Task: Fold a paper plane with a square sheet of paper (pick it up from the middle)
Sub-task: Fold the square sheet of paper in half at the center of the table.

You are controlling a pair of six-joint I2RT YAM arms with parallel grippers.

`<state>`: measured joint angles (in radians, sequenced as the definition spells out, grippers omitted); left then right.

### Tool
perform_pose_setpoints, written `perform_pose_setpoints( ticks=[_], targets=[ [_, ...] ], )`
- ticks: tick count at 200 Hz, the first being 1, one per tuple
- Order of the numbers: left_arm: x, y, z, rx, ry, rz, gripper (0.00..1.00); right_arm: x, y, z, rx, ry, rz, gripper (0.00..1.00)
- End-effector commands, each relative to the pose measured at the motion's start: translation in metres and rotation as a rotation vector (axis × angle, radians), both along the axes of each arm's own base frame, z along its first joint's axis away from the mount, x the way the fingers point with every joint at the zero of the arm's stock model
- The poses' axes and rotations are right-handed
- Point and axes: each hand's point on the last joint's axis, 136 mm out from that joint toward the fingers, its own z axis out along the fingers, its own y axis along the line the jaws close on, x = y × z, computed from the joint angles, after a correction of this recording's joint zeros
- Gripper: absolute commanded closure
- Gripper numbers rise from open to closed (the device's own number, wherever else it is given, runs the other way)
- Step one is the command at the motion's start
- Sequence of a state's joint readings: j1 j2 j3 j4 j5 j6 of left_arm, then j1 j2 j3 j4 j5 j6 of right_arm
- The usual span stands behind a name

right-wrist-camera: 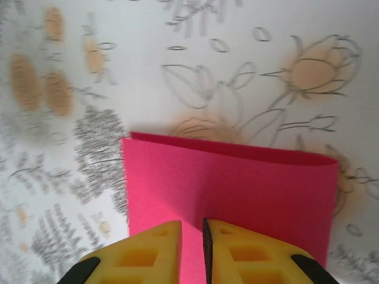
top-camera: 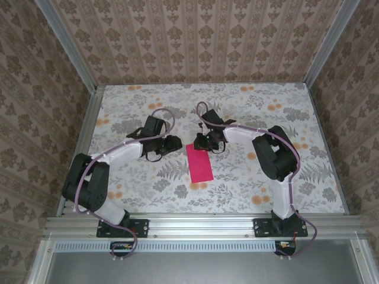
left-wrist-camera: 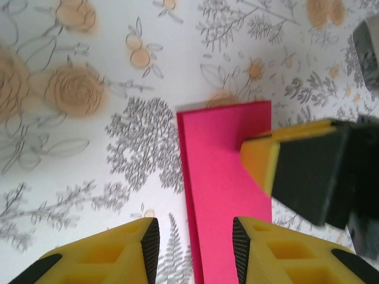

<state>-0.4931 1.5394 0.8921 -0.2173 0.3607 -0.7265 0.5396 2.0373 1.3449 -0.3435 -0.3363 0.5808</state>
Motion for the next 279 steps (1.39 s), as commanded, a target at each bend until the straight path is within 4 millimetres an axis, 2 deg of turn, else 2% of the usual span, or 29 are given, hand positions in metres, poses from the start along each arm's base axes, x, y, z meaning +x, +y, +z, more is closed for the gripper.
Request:
perform_pose_setpoints(
  ticks=[1, 51, 83, 100, 119, 153, 176, 211, 250, 279],
  targets=[
    [-0.009, 0.0, 0.01, -0.025, -0.01, -0.022, 0.59, 0.004, -0.02, -0.009, -0.11, 0.021, -0.078, 0.81],
    [-0.027, -0.014, 0.001, -0.064, 0.032, -0.108, 0.56, -0.009, -0.055, -0.022, -0.235, 0.066, -0.26, 0.81],
    [-0.046, -0.036, -0.005, -0.098, 0.041, -0.171, 0.56, -0.022, -0.068, -0.02, -0.241, 0.074, -0.405, 0.81],
    [-0.056, -0.05, -0.009, -0.111, 0.044, -0.209, 0.57, -0.022, -0.072, -0.016, -0.213, 0.05, -0.47, 0.81],
    [-0.066, -0.067, -0.015, -0.111, 0.065, -0.259, 0.61, -0.019, -0.071, -0.006, -0.161, 0.02, -0.491, 0.81],
    [-0.085, -0.089, -0.035, -0.074, 0.115, -0.313, 0.71, -0.017, -0.052, 0.014, -0.055, -0.013, -0.383, 0.81],
    [-0.092, -0.087, -0.054, -0.033, 0.159, -0.297, 0.77, -0.023, -0.044, 0.02, 0.007, -0.023, -0.31, 0.84],
    [-0.097, -0.08, -0.073, 0.024, 0.213, -0.281, 0.82, -0.049, -0.045, 0.018, 0.043, -0.011, -0.225, 0.85],
    [-0.097, -0.071, -0.077, 0.094, 0.223, -0.28, 0.84, -0.073, -0.042, 0.007, 0.06, 0.037, -0.153, 0.86],
    [-0.096, -0.072, -0.079, 0.115, 0.244, -0.291, 0.85, -0.078, -0.048, -0.002, 0.033, 0.05, -0.142, 0.87]
  ],
)
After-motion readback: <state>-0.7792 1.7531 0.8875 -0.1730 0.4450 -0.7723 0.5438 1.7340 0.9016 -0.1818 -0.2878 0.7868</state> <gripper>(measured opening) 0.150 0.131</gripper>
